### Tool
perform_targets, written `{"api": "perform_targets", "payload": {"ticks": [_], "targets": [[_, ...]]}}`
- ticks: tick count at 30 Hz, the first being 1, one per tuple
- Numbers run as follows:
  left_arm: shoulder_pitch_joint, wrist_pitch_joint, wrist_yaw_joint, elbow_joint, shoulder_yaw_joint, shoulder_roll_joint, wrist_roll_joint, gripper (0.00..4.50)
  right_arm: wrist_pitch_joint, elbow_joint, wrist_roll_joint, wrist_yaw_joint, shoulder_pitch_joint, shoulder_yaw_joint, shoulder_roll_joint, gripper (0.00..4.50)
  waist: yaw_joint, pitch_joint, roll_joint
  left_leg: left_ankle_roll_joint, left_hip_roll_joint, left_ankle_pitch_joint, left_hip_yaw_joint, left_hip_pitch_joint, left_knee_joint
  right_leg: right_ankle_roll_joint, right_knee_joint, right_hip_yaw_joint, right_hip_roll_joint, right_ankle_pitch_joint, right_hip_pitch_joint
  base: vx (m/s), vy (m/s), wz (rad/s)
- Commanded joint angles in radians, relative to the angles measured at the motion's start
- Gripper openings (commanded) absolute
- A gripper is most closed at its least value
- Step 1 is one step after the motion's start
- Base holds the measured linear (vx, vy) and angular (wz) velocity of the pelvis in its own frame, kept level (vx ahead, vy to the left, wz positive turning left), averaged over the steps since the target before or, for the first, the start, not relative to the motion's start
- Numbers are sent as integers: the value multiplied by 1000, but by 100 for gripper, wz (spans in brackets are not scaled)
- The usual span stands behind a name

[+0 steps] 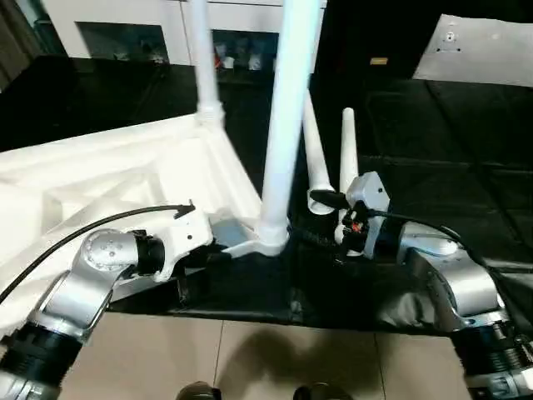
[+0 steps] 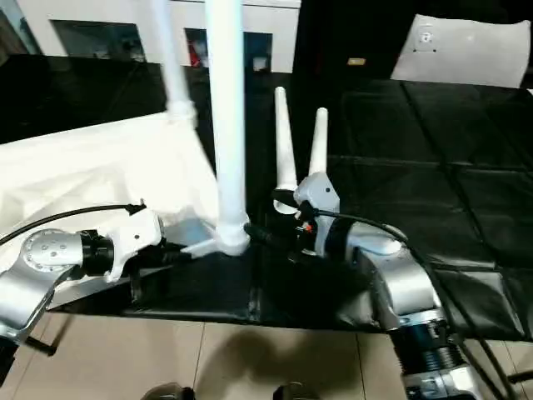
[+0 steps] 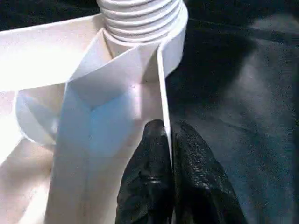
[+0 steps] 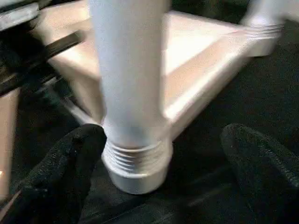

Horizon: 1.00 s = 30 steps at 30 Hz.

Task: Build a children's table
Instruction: Rotate leg to tighten

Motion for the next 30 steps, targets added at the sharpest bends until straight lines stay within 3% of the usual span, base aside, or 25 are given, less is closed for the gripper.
{"api": "perform_targets", "payload": {"ticks": [1,3,5,6,8,17,23,30], "targets": [[-47,-83,-84,0,-49,0,-7,0,-24,35,-10,48,-26,40,-6,445,-5,-62,6,70,31,-49,-4,4,-59,-264,-56,44,-71,150,58,0,0,0],[-54,-93,-97,9,-54,-2,-9,0,-27,44,-12,61,-31,51,-7,445,-3,-64,13,68,33,-52,-3,7,-59,-271,-54,44,-73,137,56,0,0,0],[-66,-109,-126,23,-65,-4,-11,0,-35,72,-14,110,-43,74,-13,445,-4,-61,4,68,34,-47,-4,2,-60,-268,-52,44,-74,146,59,0,0,0],[-72,-119,-139,29,-69,-5,-11,0,-43,88,-18,125,-49,80,-14,445,-4,-63,7,72,34,-40,-4,1,-59,-268,-51,43,-75,149,60,0,0,0],[-85,-133,-162,44,-76,-7,-9,0,-62,125,-31,155,-68,92,-15,418,-5,-61,3,78,33,-36,-3,0,-58,-270,-51,43,-75,153,60,0,0,0],[-135,-178,-198,134,-80,-4,5,0,-87,187,-46,266,-108,146,-53,343,-4,-59,6,81,35,-43,-3,-1,-58,-277,-52,41,-76,137,60,0,0,0],[-146,-194,-211,162,-76,-3,7,0,-109,248,-52,286,-140,146,-39,288,-5,-57,7,86,36,-46,-3,-3,-58,-285,-52,40,-78,136,60,0,0,0],[-147,-201,-222,174,-73,-2,-3,0,-117,276,-43,305,-151,152,-24,277,-5,-55,6,75,38,-63,-3,-2,-61,-283,-55,39,-79,101,59,0,0,0]]}}
